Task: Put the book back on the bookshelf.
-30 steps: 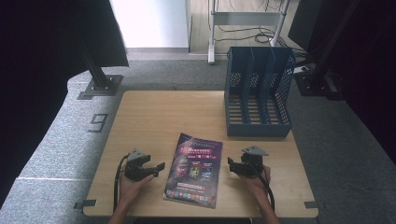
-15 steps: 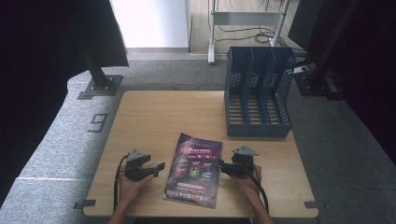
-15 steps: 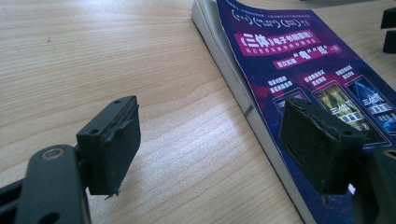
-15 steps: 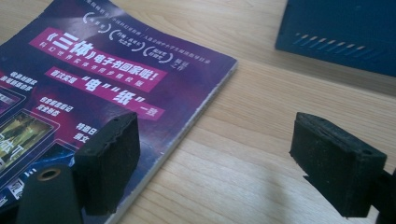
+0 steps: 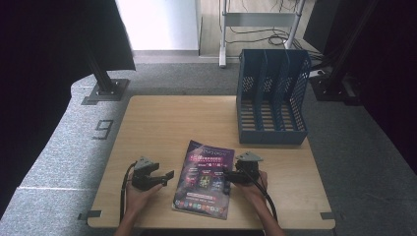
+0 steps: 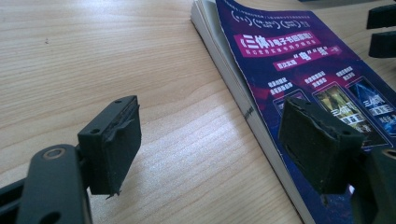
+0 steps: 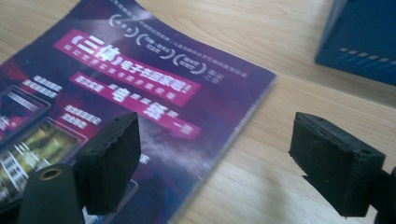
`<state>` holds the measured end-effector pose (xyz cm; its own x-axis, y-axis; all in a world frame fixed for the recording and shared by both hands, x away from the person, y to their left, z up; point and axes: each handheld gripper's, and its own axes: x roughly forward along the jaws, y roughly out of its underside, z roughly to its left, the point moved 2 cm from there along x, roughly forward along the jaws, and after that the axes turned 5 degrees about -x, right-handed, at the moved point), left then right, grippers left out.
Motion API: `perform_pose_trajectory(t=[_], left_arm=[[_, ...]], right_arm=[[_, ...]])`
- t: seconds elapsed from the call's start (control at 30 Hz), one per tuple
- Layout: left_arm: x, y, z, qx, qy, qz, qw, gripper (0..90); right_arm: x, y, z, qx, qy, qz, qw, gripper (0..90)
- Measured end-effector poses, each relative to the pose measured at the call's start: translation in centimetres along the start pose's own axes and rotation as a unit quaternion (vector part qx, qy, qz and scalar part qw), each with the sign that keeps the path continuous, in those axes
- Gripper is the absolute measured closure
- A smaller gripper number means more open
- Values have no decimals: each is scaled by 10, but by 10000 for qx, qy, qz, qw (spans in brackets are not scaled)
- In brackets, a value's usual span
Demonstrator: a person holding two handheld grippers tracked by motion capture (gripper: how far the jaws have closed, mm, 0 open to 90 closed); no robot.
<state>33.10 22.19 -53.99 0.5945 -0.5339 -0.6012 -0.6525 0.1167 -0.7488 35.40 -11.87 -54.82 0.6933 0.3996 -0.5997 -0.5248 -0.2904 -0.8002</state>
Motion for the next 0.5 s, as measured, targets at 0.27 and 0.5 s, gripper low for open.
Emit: perform_pose_trajectory(t=[0.27,0.5], left_arm=[[-2,-1,-1,25,15,-29,10000,214],[0,-1,-4,82,26,3,10000,214]], right_arm=[[9,-10,7,84,-122,-49,9999,162],[18,-4,15,-14,-259,79,9996,160]])
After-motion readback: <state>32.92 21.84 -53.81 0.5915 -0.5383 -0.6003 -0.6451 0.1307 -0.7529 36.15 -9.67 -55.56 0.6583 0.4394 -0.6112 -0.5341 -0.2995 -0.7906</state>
